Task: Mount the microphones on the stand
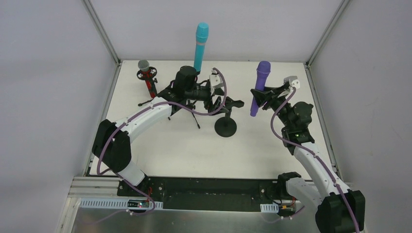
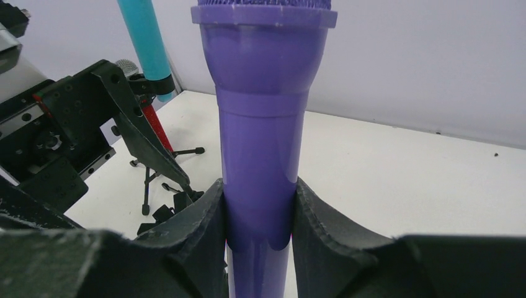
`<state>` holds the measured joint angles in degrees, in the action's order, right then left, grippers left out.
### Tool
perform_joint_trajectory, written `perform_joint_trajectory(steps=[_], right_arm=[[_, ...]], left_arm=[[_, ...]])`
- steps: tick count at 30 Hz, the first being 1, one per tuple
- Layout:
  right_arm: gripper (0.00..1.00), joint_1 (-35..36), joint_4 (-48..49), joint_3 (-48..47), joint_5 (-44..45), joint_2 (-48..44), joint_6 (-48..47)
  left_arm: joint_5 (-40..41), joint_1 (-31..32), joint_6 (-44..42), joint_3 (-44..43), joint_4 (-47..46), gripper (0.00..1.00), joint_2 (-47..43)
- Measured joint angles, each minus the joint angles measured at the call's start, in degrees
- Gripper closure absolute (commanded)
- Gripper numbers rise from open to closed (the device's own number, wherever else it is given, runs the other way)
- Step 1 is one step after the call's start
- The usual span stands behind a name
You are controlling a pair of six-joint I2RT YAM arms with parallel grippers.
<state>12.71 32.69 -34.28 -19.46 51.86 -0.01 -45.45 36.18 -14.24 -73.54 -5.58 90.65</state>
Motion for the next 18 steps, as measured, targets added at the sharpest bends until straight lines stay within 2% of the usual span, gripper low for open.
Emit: perform_joint_trajectory(steps=[5,8,18], right_arm=[[1.0,-0.2,9.2,2.1,-2.6,3.9,-0.5],[1.0,-0.2,14.5,3.7,-3.3,5.4,-0.8],[1.0,-0.3,24.2,5.9,-5.2,9.3,-1.8]], left_arm=[[-2.3,-2.1,1.0,3.8,-5.3,0.1,-0.5],[-2.1,-2.6,1.7,6.0,-9.1,0.01,-1.2],[-0.5,-2.7,2.9,8.8,-16.2,0.03,-1.2]])
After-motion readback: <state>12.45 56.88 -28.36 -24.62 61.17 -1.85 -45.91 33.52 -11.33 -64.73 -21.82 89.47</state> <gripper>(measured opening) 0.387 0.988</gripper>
